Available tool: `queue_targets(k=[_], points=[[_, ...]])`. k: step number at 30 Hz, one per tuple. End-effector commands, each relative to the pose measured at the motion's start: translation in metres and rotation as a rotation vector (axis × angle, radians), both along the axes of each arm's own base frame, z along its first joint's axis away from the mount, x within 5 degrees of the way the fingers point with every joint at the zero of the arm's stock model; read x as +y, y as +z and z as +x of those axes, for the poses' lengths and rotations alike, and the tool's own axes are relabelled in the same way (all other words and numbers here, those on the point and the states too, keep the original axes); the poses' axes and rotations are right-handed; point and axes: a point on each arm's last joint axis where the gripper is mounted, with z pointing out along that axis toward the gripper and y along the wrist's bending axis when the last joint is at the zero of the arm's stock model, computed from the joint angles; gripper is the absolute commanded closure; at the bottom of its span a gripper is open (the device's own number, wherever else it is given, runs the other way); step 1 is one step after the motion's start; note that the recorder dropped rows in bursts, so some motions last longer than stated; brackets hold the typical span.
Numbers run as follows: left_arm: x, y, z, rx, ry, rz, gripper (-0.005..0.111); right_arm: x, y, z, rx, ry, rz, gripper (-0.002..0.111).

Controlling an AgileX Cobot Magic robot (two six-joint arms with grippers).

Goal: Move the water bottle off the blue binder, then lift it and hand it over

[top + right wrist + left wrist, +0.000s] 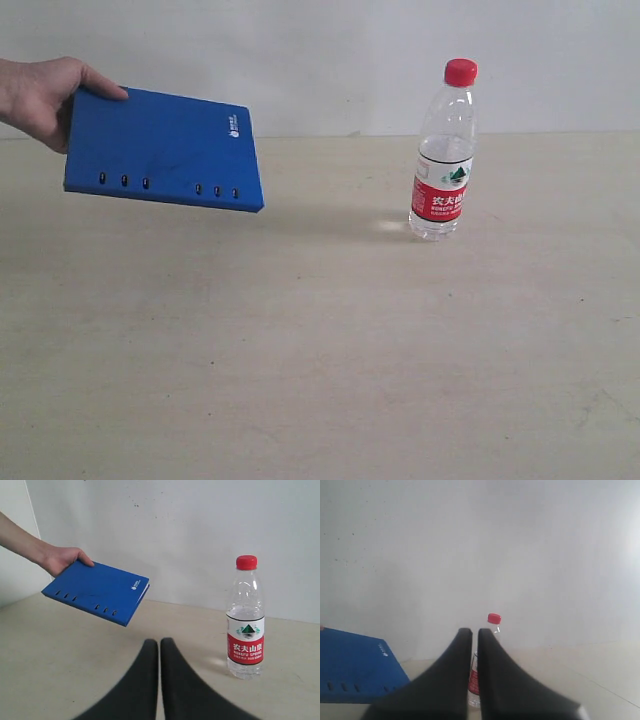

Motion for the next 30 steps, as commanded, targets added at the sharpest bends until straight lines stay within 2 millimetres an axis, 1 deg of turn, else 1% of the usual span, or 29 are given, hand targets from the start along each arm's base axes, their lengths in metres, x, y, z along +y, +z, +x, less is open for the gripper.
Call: queue_targets(k=[1, 16, 22, 24, 27, 30], points=[[-0.001, -0.001, -0.001, 0.004, -0.009, -0.002, 0.102, -0.001, 0.0, 0.001, -0.006, -0.014, 0.016, 0.109], [-0.001, -0.001, -0.001, 0.003, -0.011, -0.002, 0.102, -0.001, 0.0, 0.001, -0.007, -0.016, 0.017, 0.109], [-0.001, -0.001, -0.001, -0.04, 0.007, 0.063, 0.102, -0.002, 0.001, 0.001, -0.013, -0.022, 0.019, 0.109], [0.001, -0.005, 0.001, -0.033, 0.03, 0.073, 0.102, -0.002, 0.0, 0.001, -0.012, -0.021, 0.018, 0.109], [0.006, -0.008, 0.003, -0.052, 0.08, 0.022, 0.102, -0.001, 0.0, 0.001, -0.008, -0.017, 0.018, 0.109], [0.015, -0.012, 0.004, -0.127, 0.157, -0.102, 0.102, -0.001, 0.0, 0.001, -0.007, -0.016, 0.018, 0.109]])
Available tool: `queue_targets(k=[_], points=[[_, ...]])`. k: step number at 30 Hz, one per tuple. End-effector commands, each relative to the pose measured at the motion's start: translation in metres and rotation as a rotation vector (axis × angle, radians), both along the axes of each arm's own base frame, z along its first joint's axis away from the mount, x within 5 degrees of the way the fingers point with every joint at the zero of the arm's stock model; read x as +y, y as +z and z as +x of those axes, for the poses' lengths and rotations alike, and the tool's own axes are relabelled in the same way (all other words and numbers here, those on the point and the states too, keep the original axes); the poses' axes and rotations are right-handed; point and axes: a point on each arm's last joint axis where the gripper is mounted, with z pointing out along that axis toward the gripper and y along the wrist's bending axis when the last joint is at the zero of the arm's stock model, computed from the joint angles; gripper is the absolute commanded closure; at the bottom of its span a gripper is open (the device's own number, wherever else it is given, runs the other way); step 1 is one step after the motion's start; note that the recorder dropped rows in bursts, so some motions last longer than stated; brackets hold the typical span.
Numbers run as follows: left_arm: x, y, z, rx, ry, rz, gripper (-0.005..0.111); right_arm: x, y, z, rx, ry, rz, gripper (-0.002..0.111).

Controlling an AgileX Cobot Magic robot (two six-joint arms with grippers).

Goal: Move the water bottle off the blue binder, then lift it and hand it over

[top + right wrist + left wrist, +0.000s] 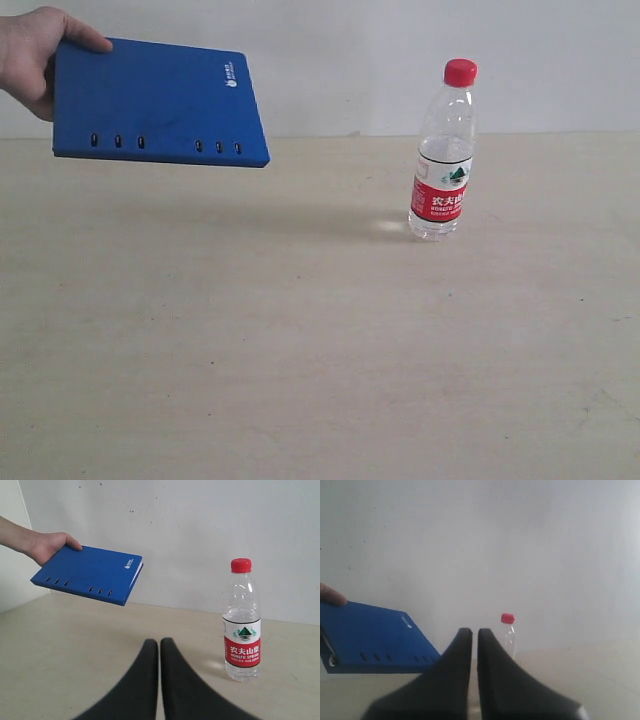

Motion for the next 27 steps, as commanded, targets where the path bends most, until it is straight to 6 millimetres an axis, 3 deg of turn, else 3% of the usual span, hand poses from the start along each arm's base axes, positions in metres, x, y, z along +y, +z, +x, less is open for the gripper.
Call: queue_targets(k=[1, 4, 12, 15, 21, 24, 27], points=[[0.015, -0.007, 0.002, -0.106, 0.128, -0.161, 0.102, 0.0, 0.0, 0.0, -0.001, -0.002, 0.001, 0.109], [0.023, -0.002, -0.003, -0.207, 0.222, -0.184, 0.102, 0.0, 0.0, 0.0, -0.001, -0.002, 0.001, 0.109], [0.052, -0.014, -0.005, -0.109, 0.557, -0.274, 0.102, 0.0, 0.0, 0.0, -0.001, -0.002, 0.001, 0.109], [0.057, -0.026, -0.001, 0.001, 0.662, -0.121, 0.102, 0.0, 0.0, 0.0, 0.001, 0.0, 0.0, 0.109], [0.055, -0.055, 0.002, 0.273, 0.676, 0.171, 0.102, 0.0, 0.0, 0.0, -0.001, -0.002, -0.001, 0.109], [0.056, -0.068, 0.0, 0.413, 0.665, 0.241, 0.102, 0.0, 0.0, 0.0, 0.001, 0.0, -0.001, 0.109], [0.055, -0.068, 0.0, 0.411, 0.663, 0.245, 0.102, 0.0, 0.0, 0.0, 0.001, 0.0, -0.001, 0.109]])
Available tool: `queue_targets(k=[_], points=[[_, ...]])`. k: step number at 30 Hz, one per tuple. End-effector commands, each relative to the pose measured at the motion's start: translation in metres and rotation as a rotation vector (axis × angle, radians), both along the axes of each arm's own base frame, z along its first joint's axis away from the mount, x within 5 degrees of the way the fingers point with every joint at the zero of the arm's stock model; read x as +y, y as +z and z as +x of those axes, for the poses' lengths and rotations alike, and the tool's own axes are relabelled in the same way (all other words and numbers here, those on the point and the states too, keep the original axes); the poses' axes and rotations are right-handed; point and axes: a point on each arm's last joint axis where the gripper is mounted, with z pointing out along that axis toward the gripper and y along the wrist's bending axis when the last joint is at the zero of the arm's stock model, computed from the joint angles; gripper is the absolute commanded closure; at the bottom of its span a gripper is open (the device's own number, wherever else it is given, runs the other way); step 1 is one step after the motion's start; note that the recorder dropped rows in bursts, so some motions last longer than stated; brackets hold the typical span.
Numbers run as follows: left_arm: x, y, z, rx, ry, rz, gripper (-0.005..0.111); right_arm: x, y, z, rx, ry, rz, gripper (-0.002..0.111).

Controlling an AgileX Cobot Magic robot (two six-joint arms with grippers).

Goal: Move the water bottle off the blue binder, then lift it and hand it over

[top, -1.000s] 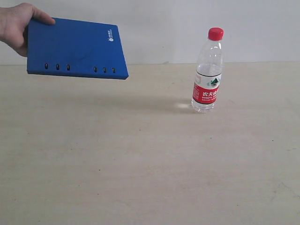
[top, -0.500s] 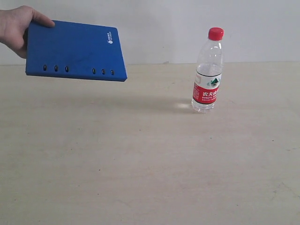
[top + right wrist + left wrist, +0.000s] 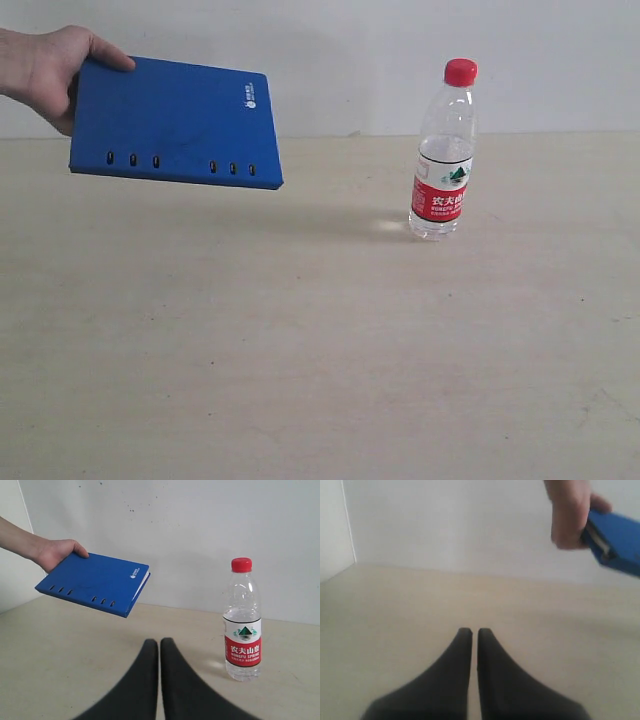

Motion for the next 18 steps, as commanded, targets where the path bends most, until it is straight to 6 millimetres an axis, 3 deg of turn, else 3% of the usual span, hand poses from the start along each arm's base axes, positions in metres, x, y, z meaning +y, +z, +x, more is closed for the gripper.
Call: queue_targets(k=[1, 18], points=[[-0.0001, -0.0059, -0.0011, 0.062, -0.008, 0.039, 0.102, 0.0, -0.0004, -0.0001, 0.001, 0.0, -0.001, 0.109], [0.0001, -0.0057, -0.0011, 0.063, -0.009, 0.063, 0.102, 0.0, -0.0004, -0.0001, 0.001, 0.0, -0.001, 0.109]])
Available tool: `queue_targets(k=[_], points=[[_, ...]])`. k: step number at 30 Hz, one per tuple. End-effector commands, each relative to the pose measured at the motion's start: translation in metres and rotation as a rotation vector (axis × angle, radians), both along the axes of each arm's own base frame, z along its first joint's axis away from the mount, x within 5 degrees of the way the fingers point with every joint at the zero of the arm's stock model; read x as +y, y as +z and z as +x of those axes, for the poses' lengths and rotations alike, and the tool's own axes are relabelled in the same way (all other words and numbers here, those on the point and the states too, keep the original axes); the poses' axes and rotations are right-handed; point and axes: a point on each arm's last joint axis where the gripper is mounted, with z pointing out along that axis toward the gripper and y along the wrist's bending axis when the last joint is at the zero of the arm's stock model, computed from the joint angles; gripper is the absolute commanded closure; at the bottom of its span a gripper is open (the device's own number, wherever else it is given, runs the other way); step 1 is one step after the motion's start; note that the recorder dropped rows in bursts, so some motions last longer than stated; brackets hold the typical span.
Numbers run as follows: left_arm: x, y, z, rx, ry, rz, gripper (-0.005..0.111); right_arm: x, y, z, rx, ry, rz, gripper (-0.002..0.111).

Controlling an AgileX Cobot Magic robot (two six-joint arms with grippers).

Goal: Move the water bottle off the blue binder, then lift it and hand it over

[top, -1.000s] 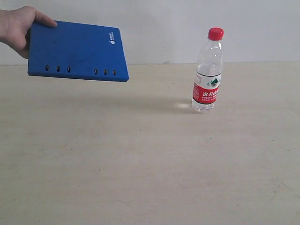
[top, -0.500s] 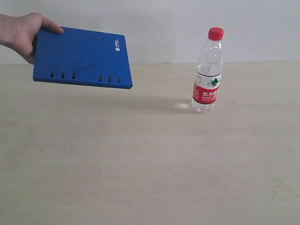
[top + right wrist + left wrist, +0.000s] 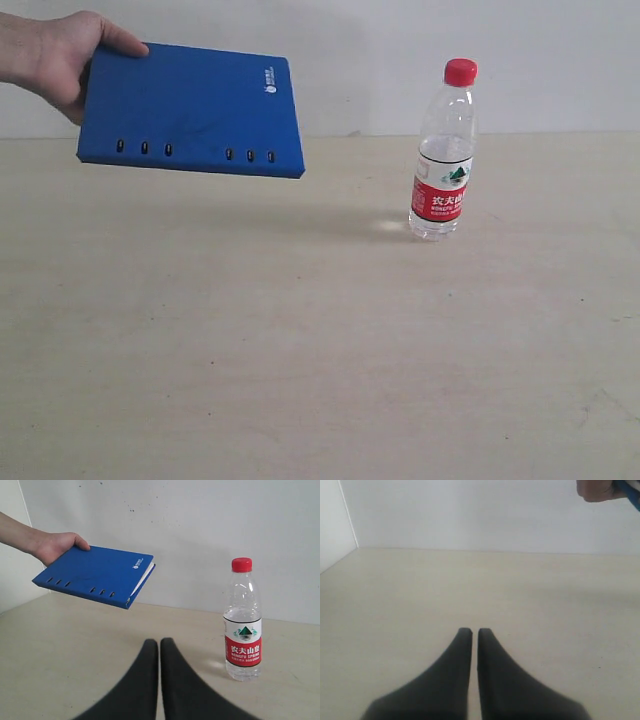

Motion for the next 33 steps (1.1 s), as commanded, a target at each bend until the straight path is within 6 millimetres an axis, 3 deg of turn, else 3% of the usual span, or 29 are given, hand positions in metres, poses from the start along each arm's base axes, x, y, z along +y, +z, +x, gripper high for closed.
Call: queue_targets(k=[1, 17, 21, 29, 33], points=[[0.0, 0.0, 0.0, -0.001, 0.0, 0.013, 0.102, 0.0, 0.0, 0.0, 0.001, 0.0, -0.001, 0.109], [0.0, 0.0, 0.0, -0.001, 0.0, 0.013, 0.102, 0.0, -0.001, 0.0, 0.0, 0.003, -0.004, 0.109], [0.0, 0.0, 0.0, -0.001, 0.0, 0.013, 0.102, -0.002, 0.001, 0.001, -0.075, -0.029, -0.101, 0.109], [0.0, 0.0, 0.0, -0.001, 0.0, 0.013, 0.102, -0.012, 0.02, 0.003, -0.259, -0.158, 0.003, 0.109], [0.0, 0.0, 0.0, -0.001, 0.0, 0.013, 0.102, -0.017, 0.019, 0.003, -0.318, -0.227, 0.05, 0.109]])
